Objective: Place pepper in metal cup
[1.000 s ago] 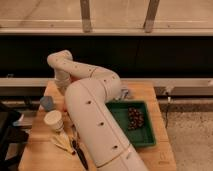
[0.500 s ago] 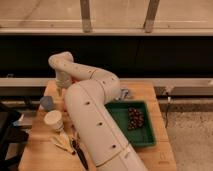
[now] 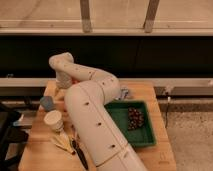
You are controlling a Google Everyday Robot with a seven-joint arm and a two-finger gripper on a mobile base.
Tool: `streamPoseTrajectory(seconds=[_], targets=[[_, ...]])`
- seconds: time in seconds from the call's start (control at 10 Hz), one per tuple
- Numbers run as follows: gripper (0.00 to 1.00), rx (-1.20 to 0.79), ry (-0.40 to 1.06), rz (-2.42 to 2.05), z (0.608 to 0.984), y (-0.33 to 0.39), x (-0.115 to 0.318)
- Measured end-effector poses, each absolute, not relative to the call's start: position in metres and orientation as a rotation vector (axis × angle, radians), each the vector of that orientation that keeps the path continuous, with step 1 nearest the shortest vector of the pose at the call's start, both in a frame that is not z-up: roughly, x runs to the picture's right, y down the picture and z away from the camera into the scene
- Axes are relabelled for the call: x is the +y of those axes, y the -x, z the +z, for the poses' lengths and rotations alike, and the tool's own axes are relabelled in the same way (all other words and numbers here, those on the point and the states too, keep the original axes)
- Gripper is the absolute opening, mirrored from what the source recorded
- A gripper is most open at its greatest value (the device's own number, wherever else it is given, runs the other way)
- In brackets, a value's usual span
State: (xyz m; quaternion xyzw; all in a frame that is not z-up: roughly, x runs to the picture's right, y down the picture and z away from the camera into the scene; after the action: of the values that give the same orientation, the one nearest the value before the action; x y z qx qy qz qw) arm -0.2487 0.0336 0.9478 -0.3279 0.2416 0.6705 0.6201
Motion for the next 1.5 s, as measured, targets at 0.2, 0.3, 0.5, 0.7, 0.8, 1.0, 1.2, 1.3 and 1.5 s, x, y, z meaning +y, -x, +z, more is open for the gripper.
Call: streamPoseTrajectory(seconds=[0.2, 0.3, 0.5, 0.7, 0.8, 1.0, 1.2, 1.3, 1.5], targets=[[0.74, 0.561, 0.758, 1.537, 0.951, 0.251, 0.036], [0.74, 0.566, 0.759, 1.534, 0.952, 0.251, 0.038], [0.69, 0.576, 0.766, 1.527, 0.955, 0.252, 0.043], [0.49, 0.585, 0.771, 1.51, 0.957, 0.255, 0.05], [0.4, 0.587, 0.773, 1.507, 0.958, 0.255, 0.052], [0.17, 0.587, 0.773, 1.503, 0.958, 0.253, 0.053], [0.02, 0.584, 0.773, 1.502, 0.958, 0.254, 0.054], [0.0, 0.573, 0.771, 1.502, 0.957, 0.255, 0.052], [0.0, 0.53, 0.757, 1.507, 0.944, 0.256, 0.037]])
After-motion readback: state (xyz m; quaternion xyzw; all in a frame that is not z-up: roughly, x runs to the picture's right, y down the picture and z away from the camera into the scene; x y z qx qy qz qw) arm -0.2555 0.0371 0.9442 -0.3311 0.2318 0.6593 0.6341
